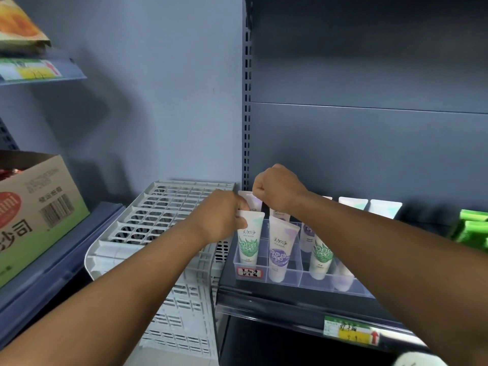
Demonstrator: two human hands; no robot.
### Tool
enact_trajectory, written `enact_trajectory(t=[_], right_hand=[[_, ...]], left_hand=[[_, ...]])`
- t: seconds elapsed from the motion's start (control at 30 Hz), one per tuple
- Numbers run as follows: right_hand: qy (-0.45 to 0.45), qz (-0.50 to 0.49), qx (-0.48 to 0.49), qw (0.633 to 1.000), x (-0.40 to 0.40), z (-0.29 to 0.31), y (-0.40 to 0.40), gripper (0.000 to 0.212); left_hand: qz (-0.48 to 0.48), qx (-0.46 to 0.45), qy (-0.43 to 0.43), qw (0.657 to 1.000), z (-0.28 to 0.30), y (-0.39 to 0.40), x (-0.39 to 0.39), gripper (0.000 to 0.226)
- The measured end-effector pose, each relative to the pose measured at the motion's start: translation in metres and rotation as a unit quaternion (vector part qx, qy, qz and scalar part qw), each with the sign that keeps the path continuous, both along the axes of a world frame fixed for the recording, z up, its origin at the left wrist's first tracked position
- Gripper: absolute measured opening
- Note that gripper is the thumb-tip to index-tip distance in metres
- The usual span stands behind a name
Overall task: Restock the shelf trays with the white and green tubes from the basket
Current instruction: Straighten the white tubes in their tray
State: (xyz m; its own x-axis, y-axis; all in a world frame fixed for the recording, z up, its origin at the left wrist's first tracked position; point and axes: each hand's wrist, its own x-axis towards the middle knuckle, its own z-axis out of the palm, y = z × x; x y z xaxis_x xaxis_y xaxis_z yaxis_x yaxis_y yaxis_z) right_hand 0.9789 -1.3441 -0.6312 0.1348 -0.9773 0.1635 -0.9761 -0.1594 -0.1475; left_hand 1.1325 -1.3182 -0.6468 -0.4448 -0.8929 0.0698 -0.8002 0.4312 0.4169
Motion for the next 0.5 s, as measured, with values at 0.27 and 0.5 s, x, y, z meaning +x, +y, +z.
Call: enact_trajectory(t=[0.27, 0.5], right_hand=[[-0.035, 0.017, 0.004, 0.999, -0.005, 0.007, 0.015, 0.045], [-0.06, 0.027, 0.006, 0.998, -0.028, 0.024, 0.05, 0.038]], left_hand=[[-0.005, 0.003, -0.016, 1.0, 0.006, 0.006, 0.001, 0.025], [-0.015, -0.039, -0.016, 0.999, 0.022, 0.024, -0.014, 0.05]])
